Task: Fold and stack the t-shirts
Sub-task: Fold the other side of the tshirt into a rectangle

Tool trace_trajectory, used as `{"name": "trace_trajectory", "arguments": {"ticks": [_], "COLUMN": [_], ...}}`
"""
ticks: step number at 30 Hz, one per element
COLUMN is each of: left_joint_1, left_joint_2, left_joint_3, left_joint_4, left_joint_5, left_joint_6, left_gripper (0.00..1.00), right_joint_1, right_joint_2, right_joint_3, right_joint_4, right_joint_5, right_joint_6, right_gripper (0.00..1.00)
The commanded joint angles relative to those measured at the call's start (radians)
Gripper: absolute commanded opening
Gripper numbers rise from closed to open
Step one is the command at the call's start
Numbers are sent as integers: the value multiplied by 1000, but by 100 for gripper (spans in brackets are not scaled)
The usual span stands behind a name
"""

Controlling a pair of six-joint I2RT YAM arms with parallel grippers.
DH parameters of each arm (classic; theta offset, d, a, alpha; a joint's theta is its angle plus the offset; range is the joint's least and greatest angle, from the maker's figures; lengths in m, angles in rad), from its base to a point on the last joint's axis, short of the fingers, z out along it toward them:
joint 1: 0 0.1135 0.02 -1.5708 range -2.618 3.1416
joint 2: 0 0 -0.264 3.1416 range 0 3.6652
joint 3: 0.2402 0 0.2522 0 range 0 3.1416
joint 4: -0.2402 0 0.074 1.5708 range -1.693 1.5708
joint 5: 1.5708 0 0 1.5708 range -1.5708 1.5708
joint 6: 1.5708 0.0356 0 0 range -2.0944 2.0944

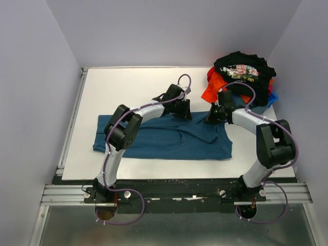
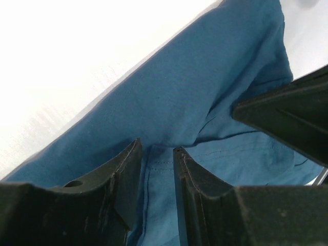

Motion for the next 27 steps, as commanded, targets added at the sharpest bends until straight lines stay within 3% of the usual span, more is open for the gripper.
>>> {"name": "trace_trajectory", "arguments": {"ticks": [1,15,19,22,27], "left_joint_1": [-3,-32,-34,-34,-32], "left_joint_2": [33,99,41,-4,-67], "left_joint_3": [49,140,75,37,-34], "left_joint_4": [-44,-205,-143,-112,-69], "left_joint_5": [-14,112,139,168,165], "left_joint_6": [20,83,71,70,70], "left_gripper": [44,40,28,13,8], "right_joint_1": [-18,-24,-26,-27,-27], "right_joint_2": [40,87,89,89,95], "right_joint_3": [19,24,22,22,24], "right_joint_4": [61,83,81,80,80], "right_joint_5": [-29,-50,-52,-52,-56], "right_joint_6": [31,39,39,39,37], "right_gripper": [1,1,1,1,1]}}
